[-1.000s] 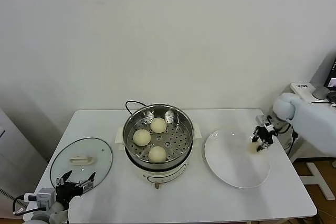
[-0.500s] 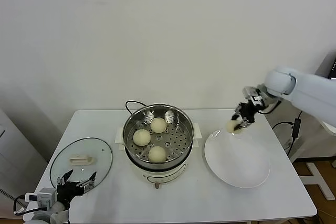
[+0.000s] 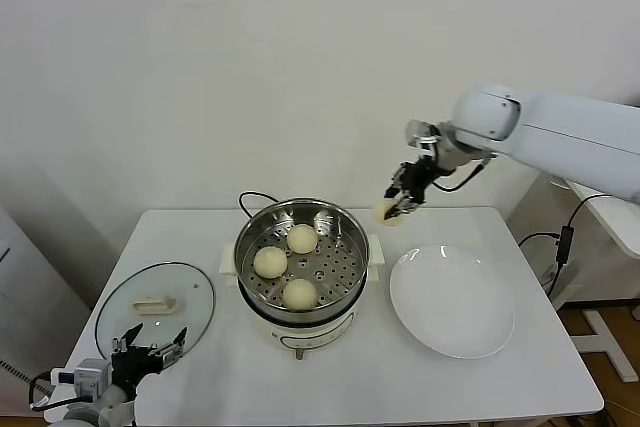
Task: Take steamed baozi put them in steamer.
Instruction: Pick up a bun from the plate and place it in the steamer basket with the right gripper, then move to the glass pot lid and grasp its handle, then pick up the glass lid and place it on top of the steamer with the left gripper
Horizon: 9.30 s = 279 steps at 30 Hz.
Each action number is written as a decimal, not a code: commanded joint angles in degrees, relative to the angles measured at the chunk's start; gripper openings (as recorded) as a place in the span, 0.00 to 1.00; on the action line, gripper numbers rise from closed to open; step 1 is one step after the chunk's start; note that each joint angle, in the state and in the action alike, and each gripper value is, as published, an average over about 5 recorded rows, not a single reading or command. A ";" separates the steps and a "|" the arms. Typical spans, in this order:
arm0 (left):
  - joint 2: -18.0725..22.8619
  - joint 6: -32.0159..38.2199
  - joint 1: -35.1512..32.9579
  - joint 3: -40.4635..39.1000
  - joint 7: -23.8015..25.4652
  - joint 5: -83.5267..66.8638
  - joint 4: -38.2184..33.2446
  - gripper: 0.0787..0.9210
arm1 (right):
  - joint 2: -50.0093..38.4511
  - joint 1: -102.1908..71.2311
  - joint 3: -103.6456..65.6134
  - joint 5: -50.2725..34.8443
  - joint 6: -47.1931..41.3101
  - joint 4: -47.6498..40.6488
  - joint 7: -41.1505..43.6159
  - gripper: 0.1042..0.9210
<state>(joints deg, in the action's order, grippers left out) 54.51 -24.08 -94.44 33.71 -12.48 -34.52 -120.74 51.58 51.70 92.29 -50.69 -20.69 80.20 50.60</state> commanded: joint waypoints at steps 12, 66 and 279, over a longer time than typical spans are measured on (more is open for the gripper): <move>-0.20 0.16 0.02 0.33 0.03 -0.04 0.29 0.88 | 10.24 -3.95 1.80 -6.03 -7.09 3.95 -9.92 0.34; 2.00 0.41 1.60 0.72 0.09 0.89 1.29 0.88 | -17.88 -38.92 -44.44 -9.55 9.74 6.43 -34.92 0.88; 17.62 -10.77 40.67 -44.27 27.01 115.58 10.80 0.04 | 13.53 -121.54 -130.89 28.77 24.88 10.21 -45.94 0.88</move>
<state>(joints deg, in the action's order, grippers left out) 71.55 -34.86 -53.94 -9.88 14.75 80.83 -110.74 65.09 -69.89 -38.63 -21.95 4.19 90.46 4.67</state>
